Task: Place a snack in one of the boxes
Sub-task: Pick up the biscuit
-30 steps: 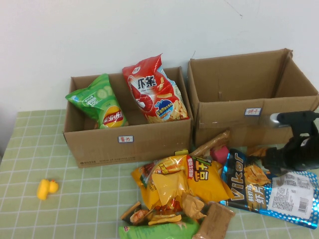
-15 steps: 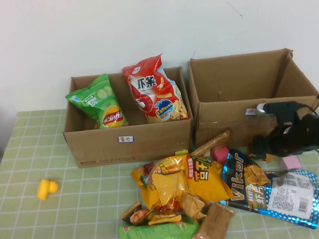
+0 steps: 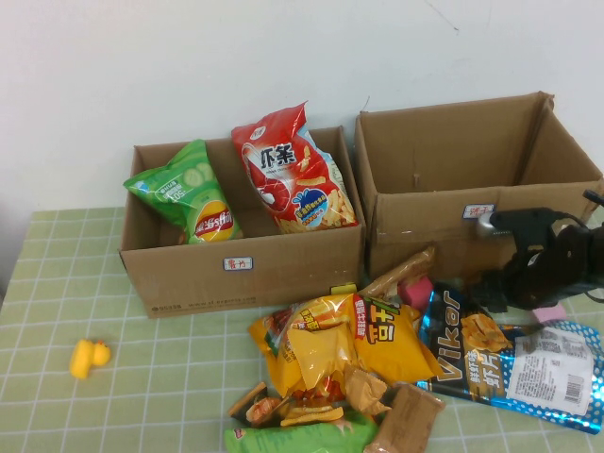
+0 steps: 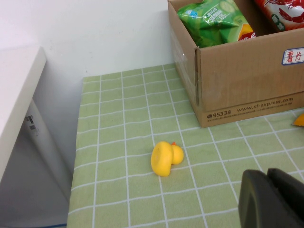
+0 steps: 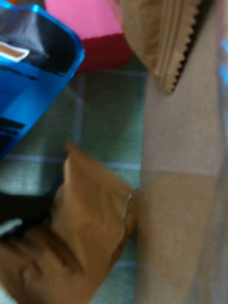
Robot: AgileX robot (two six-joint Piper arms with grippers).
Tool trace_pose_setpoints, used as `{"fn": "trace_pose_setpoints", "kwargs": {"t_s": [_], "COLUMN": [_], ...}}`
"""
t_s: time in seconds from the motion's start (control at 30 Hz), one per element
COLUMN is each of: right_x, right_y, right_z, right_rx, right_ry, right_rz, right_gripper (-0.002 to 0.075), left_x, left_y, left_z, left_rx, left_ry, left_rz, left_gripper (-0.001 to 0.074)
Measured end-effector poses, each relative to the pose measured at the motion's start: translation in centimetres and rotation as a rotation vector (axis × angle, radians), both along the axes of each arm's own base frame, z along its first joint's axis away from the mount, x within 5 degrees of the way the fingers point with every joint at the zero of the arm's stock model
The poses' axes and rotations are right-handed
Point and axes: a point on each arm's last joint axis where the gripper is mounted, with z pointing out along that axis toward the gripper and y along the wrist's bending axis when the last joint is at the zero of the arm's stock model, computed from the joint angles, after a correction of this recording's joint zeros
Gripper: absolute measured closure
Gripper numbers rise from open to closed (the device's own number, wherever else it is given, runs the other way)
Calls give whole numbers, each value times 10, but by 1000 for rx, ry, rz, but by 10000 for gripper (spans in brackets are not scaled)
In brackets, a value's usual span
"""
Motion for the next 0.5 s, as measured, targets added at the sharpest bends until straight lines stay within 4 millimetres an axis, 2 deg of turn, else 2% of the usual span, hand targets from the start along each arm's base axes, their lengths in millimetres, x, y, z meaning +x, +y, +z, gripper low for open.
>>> {"fn": "trace_pose_setpoints", "kwargs": {"t_s": [0.1,0.2,0.33,0.5], "right_x": [-1,-3,-6,-12], "right_y": [0,1,2,2], "right_z": [-1,4,30,89], "right_rx": [1,5,14,12], "right_ry": [13,42,52,12], "right_rz": [2,9,27,73], "right_gripper": [515,657,702,711], "left_x": [0,0,0,0], "left_y": [0,0,0,0], "left_z": [0,0,0,0], "left_rx": [0,0,0,0], "left_ry": [0,0,0,0], "left_rz": [0,0,0,0], "left_gripper": [736,736,736,736]}}
